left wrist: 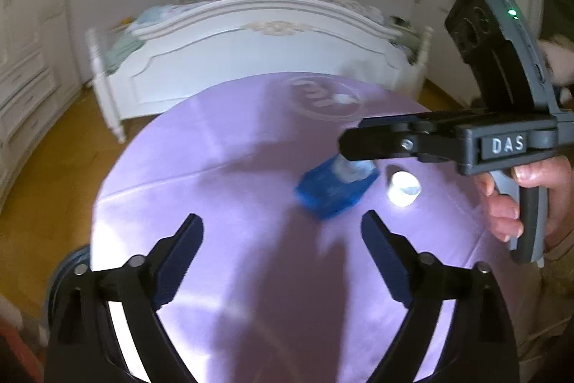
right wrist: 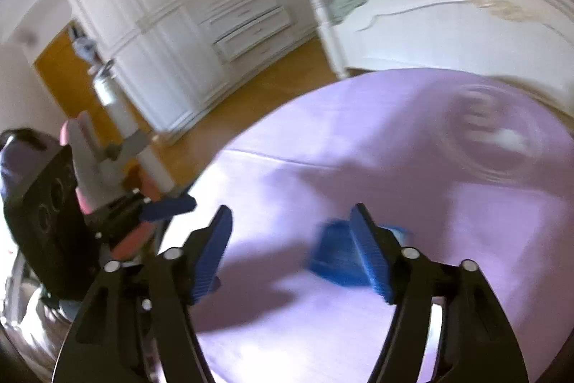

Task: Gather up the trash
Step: 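Grasp the blue wet-wipe pack with the left gripper while the right grasps the white round lid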

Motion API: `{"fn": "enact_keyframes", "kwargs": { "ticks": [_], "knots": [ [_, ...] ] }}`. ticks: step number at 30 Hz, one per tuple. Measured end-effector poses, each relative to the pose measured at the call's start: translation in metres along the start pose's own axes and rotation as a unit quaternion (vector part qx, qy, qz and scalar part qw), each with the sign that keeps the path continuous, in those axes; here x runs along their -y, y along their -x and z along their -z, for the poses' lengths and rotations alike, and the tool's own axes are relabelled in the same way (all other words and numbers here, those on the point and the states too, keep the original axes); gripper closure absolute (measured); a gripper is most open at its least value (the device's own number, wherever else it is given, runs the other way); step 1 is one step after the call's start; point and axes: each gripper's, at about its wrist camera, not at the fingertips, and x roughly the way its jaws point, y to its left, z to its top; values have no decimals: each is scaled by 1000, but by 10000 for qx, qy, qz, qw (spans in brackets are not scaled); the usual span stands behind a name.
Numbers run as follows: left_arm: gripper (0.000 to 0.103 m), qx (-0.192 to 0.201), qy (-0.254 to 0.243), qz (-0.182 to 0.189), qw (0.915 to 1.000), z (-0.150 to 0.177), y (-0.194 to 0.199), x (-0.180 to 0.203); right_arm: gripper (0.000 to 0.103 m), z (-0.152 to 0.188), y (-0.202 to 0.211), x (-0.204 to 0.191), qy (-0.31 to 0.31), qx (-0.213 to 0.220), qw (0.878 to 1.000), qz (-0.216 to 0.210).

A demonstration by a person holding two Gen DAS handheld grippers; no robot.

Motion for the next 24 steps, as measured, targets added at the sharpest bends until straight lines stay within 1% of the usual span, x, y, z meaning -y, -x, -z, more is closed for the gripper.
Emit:
{"fn": "enact_keyframes", "kwargs": {
  "ticks": [3, 6, 9, 12, 14, 16, 17, 18, 19, 20, 21, 22, 23, 24],
  "knots": [
    [12, -72, -289, 180, 9994, -12, -19, 18, 34, 18, 16, 27, -14, -89, 9996, 273],
    [12, -282, -609, 316, 9972, -20, -42, 31, 34, 32, 22, 38, 47, -209, 9986, 482],
    [12, -512, -914, 338, 9939, -24, -64, 40, 34, 49, 23, 44, 208, -379, 9969, 657],
    [12, -647, -1022, 371, 9920, -26, -79, 42, 34, 60, 21, 47, 357, -538, 9947, 803],
    [13, -787, -1023, 426, 9907, -29, -90, 41, 34, 64, 19, 51, 442, -631, 9940, 776],
    [17, -697, -1044, 379, 9914, -32, -93, 40, 34, 68, 15, 50, 537, -688, 9931, 785],
    [26, -683, -1034, 405, 9915, -32, -95, 40, 34, 69, 12, 49, 593, -716, 9925, 799],
    [34, -789, -954, 462, 9912, -32, -101, 38, 34, 69, 9, 49, 634, -736, 9920, 804],
    [35, -848, -876, 457, 9915, -30, -104, 37, 36, 69, 7, 49, 638, -778, 9918, 787],
    [37, -867, -799, 454, 9920, -30, -106, 36, 40, 68, 5, 48, 638, -788, 9918, 773],
    [42, -892, -696, 496, 9923, -30, -107, 34, 43, 67, 4, 48, 659, -777, 9917, 779],
    [42, -892, -630, 523, 9926, -30, -105, 34, 45, 66, 2, 48, 680, -801, 9912, 809],
    [46, -866, -564, 532, 9932, -30, -105, 32, 51, 65, 0, 47, 696, -832, 9907, 817],
    [51, -853, -517, 521, 9936, -31, -103, 33, 55, 65, -2, 46, 746, -835, 9901, 845]
  ]
}}
